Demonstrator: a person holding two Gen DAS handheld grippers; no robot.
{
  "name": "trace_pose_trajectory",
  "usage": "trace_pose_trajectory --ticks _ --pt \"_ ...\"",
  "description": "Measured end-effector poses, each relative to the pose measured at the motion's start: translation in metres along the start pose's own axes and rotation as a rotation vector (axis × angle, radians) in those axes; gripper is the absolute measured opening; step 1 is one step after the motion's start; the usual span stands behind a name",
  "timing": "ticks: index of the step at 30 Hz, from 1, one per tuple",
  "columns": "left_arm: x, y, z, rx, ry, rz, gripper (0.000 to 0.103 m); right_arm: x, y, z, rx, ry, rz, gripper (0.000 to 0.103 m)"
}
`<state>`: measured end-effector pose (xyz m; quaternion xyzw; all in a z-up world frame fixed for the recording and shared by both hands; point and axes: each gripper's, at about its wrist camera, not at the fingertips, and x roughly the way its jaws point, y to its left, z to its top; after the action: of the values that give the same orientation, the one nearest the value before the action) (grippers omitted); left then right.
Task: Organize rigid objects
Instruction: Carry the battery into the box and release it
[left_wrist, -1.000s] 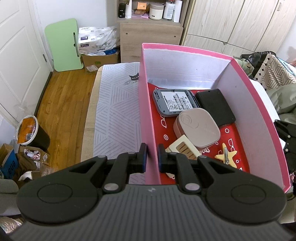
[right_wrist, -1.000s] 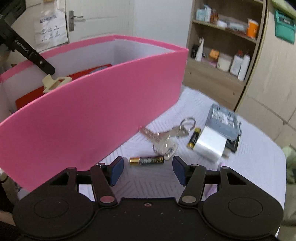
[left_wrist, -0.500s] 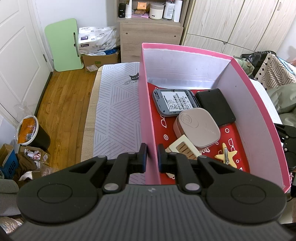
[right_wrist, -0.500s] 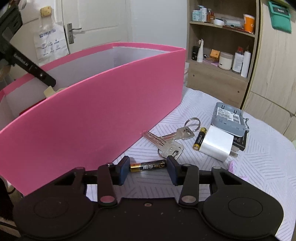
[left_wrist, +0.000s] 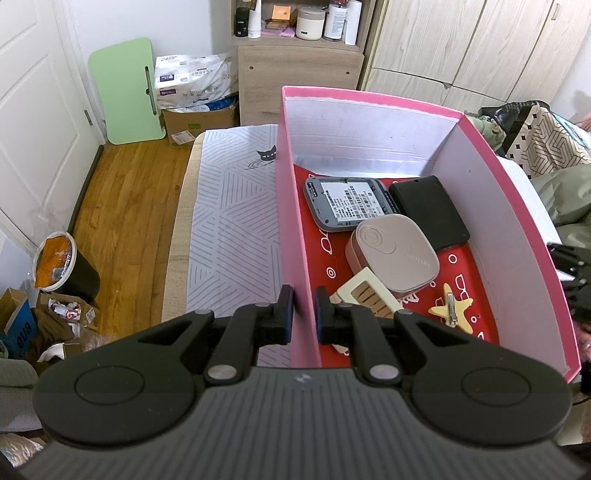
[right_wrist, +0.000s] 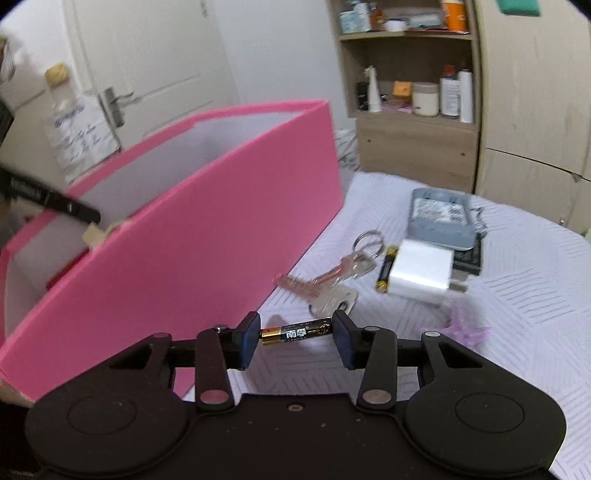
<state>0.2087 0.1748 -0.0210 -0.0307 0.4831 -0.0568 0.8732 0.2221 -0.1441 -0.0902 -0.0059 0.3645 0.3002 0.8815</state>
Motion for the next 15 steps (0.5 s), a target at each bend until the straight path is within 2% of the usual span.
trace_pose_trajectory --ticks 5,10,13,15 --pt "-0.001 0.002 0.001 -0.005 0.005 -0.006 0.011 -0.036 0.010 0.019 -0.010 -0.108 -0.037 0.048" --pt "-0.001 0.000 0.001 0.010 0.005 -0.001 0.011 -0.070 0.038 0.045 -0.114 -0.195 -0.013 0.048" --pt "-0.001 -0.004 -0.001 0.041 0.000 0.018 0.010 -0.077 0.064 0.059 -0.208 -0.202 0.050 0.048" --pt "-0.002 -0.008 -0.002 0.070 -0.003 0.033 0.009 -0.072 0.079 0.066 -0.263 -0.156 0.087 0.048"
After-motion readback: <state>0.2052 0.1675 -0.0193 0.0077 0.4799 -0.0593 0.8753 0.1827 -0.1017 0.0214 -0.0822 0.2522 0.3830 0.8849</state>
